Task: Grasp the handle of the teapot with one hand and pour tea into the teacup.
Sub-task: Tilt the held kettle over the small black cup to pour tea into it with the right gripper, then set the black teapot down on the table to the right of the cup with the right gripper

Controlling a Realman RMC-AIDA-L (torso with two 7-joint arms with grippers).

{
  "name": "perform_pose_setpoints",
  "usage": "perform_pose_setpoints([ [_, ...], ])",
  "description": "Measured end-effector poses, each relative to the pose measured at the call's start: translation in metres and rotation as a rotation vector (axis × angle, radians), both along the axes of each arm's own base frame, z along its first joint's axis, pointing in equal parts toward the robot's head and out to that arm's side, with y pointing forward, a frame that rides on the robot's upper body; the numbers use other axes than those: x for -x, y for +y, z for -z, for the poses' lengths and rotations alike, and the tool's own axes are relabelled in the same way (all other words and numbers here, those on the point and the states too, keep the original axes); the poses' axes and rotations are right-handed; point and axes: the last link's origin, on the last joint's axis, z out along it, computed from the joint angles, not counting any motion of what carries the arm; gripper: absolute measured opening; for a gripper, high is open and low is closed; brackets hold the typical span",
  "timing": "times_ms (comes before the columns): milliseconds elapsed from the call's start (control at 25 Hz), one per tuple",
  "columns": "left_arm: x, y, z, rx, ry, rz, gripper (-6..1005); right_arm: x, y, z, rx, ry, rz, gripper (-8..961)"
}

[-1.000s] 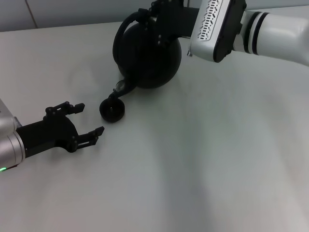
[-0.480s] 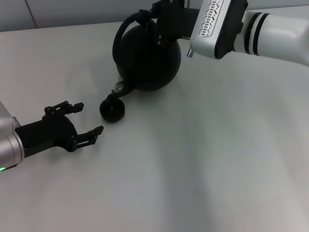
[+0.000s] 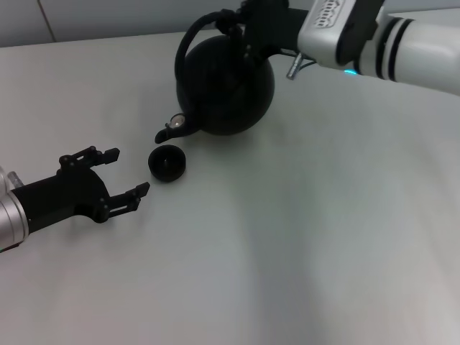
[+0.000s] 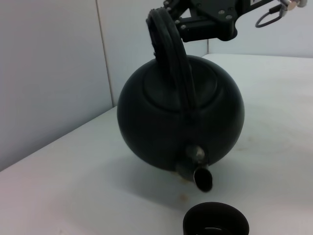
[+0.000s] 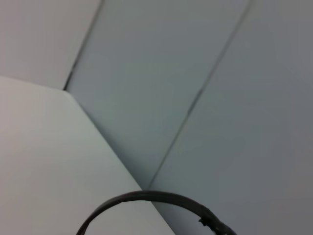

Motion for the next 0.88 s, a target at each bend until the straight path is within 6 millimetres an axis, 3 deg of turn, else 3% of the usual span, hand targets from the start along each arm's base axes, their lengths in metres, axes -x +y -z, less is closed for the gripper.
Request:
perform_pose_setpoints([
  [360,0.0,-0.001,-0.001,0.004,-0.002,0.003,796,-0.038,-0.006,-0.035,-0.061,0.253,0.176,85],
  [880,0.001,-0.002,-0.002,0.004,0.001,0.002,795,-0.083,-0.019,-0.038,-0.104,0.362,0.343,85],
])
